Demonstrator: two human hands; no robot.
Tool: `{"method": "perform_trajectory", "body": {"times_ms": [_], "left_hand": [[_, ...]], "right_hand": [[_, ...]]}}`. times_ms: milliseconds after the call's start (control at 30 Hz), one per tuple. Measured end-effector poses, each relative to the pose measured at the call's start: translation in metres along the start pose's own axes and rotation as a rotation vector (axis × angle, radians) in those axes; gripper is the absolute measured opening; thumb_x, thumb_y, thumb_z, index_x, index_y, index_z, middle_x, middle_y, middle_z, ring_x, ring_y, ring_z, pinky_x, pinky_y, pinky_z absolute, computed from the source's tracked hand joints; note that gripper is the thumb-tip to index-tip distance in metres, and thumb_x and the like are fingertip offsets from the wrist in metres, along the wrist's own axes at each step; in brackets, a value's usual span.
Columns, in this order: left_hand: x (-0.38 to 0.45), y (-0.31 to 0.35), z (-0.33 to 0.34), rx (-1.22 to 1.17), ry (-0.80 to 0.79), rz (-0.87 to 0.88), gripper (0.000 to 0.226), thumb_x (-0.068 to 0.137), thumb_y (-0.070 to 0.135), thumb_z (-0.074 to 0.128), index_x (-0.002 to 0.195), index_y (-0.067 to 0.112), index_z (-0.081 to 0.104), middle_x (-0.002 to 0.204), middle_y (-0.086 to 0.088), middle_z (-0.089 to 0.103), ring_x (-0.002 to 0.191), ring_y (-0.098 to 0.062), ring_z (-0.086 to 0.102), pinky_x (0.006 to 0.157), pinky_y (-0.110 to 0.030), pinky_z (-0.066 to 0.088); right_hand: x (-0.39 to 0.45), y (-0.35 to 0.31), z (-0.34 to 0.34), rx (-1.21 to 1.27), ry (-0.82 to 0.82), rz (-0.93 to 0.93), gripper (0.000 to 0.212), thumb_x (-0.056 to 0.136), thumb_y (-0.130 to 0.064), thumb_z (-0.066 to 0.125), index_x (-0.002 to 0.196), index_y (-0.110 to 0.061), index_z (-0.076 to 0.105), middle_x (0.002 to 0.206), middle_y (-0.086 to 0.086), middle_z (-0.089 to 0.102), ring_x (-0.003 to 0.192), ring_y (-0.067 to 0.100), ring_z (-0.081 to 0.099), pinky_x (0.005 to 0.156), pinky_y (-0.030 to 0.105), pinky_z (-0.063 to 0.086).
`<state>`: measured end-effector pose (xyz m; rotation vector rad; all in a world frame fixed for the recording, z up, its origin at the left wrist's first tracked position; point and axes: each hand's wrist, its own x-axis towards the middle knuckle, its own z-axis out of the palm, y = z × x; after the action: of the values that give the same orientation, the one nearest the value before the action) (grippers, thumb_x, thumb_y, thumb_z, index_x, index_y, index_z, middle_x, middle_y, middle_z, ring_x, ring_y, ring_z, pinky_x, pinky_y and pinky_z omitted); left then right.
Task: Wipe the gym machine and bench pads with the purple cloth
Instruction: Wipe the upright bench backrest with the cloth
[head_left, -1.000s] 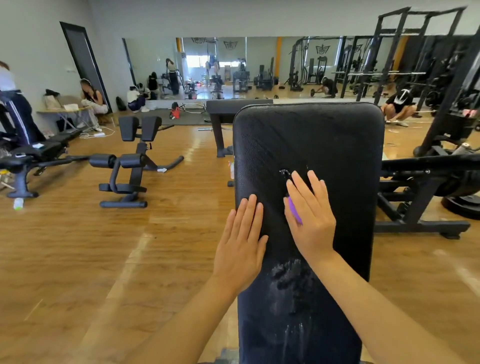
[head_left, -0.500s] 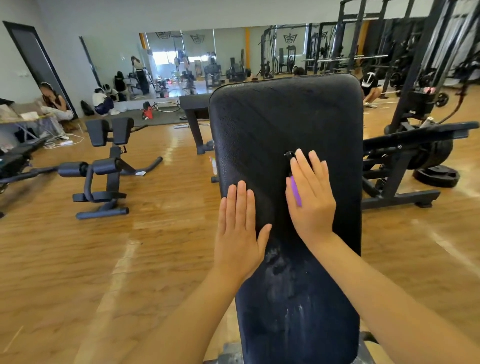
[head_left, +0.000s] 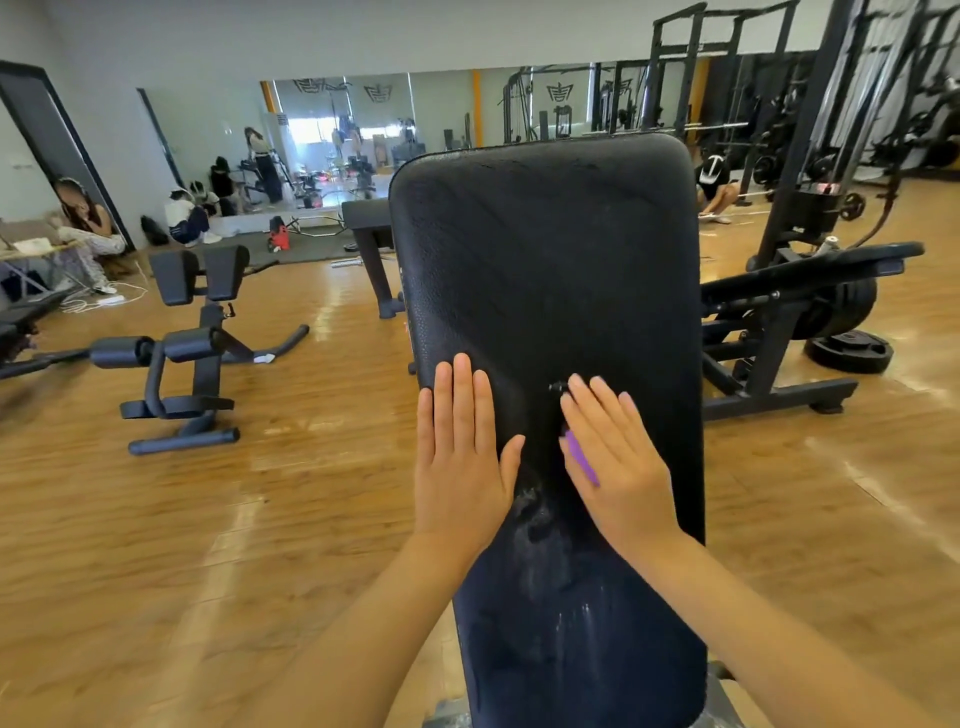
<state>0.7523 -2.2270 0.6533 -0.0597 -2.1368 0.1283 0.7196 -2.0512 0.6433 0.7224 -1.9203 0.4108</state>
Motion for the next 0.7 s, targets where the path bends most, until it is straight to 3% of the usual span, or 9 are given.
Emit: {"method": "perform_trajectory", "body": {"times_ms": [100, 167, 333, 433, 567, 700], "left_hand": [[-0.003, 0.008, 0.004, 0.017, 0.039, -0.02, 0.063, 0.109, 0.04, 0.02, 0.155, -0.004, 0.012, 0.163, -0.024, 0.01, 0.152, -0.037, 0.006, 0.125, -0.049, 0.007], [-0.005, 0.014, 0.007, 0.002, 0.074, -0.052, 0.06, 0.109, 0.036, 0.02, 0.155, -0.004, 0.014, 0.163, -0.024, 0.011, 0.152, -0.037, 0.01, 0.125, -0.049, 0.009], [-0.01, 0.016, 0.011, -0.117, 0.16, -0.045, 0.06, 0.104, 0.03, 0.032, 0.153, -0.002, 0.024, 0.162, -0.02, 0.019, 0.152, -0.033, 0.014, 0.125, -0.05, 0.01], [-0.013, 0.013, 0.009, -0.154, 0.186, 0.006, 0.062, 0.099, 0.029, 0.04, 0.152, -0.002, 0.032, 0.161, -0.02, 0.025, 0.151, -0.033, 0.019, 0.124, -0.051, 0.011], [-0.016, 0.011, 0.014, -0.137, 0.221, 0.04, 0.061, 0.098, 0.029, 0.04, 0.151, -0.001, 0.036, 0.16, -0.018, 0.029, 0.151, -0.032, 0.022, 0.123, -0.053, 0.014], [-0.016, 0.01, 0.018, -0.126, 0.242, 0.054, 0.061, 0.1, 0.03, 0.037, 0.152, 0.0, 0.035, 0.161, -0.017, 0.027, 0.152, -0.03, 0.02, 0.123, -0.053, 0.014]], "right_hand": [[0.036, -0.005, 0.009, 0.06, 0.16, 0.224, 0.043, 0.1, -0.016, 0.051, 0.141, -0.005, 0.044, 0.147, 0.014, 0.047, 0.141, 0.03, 0.039, 0.119, 0.041, 0.028], [0.017, -0.015, 0.016, 0.074, 0.186, 0.256, 0.045, 0.1, -0.017, 0.052, 0.142, -0.005, 0.042, 0.148, 0.013, 0.045, 0.143, 0.03, 0.037, 0.119, 0.04, 0.028], [-0.102, -0.037, 0.023, 0.051, 0.035, 0.081, 0.045, 0.097, -0.021, 0.052, 0.14, -0.009, 0.047, 0.146, 0.009, 0.048, 0.146, 0.023, 0.031, 0.12, 0.036, 0.026], [-0.127, -0.035, 0.026, 0.018, -0.011, -0.02, 0.043, 0.096, -0.021, 0.055, 0.137, -0.009, 0.051, 0.145, 0.007, 0.049, 0.143, 0.024, 0.036, 0.117, 0.038, 0.032], [-0.089, -0.02, 0.022, -0.031, 0.043, -0.089, 0.04, 0.098, -0.021, 0.051, 0.137, -0.008, 0.053, 0.144, 0.009, 0.051, 0.138, 0.024, 0.044, 0.115, 0.04, 0.035], [-0.032, -0.019, 0.022, 0.002, 0.202, 0.163, 0.047, 0.099, -0.026, 0.041, 0.139, -0.006, 0.051, 0.146, 0.009, 0.05, 0.139, 0.024, 0.043, 0.117, 0.04, 0.031]]}}
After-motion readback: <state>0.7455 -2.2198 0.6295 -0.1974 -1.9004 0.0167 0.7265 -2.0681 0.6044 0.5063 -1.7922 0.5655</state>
